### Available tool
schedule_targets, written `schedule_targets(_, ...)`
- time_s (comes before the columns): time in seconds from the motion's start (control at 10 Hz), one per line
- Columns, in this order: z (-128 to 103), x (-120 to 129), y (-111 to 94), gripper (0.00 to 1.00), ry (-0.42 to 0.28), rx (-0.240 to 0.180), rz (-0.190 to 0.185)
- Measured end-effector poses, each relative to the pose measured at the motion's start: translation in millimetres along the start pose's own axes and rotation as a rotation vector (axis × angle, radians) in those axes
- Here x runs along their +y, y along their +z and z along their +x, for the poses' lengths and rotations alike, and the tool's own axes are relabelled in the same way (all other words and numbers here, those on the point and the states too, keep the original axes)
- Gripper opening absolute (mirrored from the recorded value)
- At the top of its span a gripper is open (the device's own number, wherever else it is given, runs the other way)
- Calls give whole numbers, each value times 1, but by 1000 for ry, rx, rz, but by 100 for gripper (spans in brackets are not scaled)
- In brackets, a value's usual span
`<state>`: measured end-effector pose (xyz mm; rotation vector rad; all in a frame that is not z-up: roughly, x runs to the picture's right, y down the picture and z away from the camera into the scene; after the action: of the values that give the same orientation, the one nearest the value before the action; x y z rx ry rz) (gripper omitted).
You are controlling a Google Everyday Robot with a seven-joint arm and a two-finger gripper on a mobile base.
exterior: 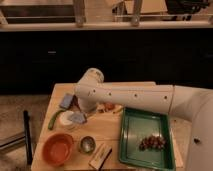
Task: Place towel in paper cup
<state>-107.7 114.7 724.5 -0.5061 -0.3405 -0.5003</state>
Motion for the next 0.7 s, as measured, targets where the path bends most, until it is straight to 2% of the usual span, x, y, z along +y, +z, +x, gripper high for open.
schedule_targets(0.3, -24, -12, 3, 0, -141, -35, -25)
schedule_targets(0.7, -55, -26, 32, 0, -365, -72, -107)
